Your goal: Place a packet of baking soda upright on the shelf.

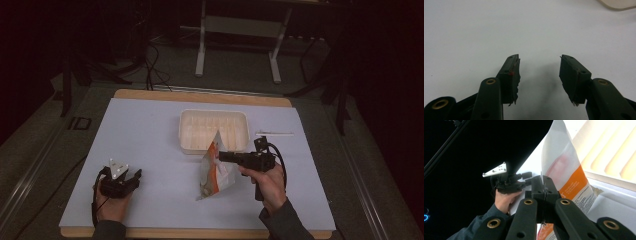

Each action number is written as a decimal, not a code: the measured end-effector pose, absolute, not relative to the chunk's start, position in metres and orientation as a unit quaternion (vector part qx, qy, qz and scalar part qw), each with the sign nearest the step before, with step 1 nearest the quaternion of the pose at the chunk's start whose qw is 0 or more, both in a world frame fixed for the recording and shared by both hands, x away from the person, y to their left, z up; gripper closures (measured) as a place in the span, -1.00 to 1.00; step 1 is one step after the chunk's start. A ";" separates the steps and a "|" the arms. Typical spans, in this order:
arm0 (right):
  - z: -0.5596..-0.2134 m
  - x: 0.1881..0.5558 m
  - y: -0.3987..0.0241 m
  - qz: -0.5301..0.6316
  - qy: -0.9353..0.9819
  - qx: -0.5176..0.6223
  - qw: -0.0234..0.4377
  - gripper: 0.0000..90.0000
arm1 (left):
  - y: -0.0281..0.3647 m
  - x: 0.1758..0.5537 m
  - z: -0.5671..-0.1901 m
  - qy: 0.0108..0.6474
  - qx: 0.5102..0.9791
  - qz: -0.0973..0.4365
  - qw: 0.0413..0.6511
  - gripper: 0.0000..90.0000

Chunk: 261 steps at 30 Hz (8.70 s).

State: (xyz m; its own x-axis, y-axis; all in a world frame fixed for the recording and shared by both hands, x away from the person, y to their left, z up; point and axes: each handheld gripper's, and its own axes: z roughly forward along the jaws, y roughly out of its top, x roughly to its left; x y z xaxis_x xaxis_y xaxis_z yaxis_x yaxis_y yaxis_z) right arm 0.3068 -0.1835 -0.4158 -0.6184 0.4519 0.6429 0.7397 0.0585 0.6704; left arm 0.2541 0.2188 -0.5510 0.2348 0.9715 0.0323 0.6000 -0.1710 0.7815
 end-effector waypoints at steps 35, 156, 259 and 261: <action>-0.393 0.326 -0.151 -0.559 -0.700 -0.421 0.143 1.00 | 0.218 0.254 -0.551 0.548 0.712 0.284 0.334 0.10; -0.377 0.442 -0.100 -0.642 -0.608 -0.439 0.159 1.00 | 0.219 0.253 -0.551 0.546 0.709 0.284 0.345 0.08; -0.404 0.455 -0.065 -0.563 -0.657 -0.501 0.034 0.63 | 0.220 0.253 -0.551 0.546 0.708 0.284 0.347 0.06; -0.402 0.453 -0.064 -0.565 -0.660 -0.495 0.020 0.51 | 0.220 0.253 -0.551 0.545 0.708 0.285 0.347 0.06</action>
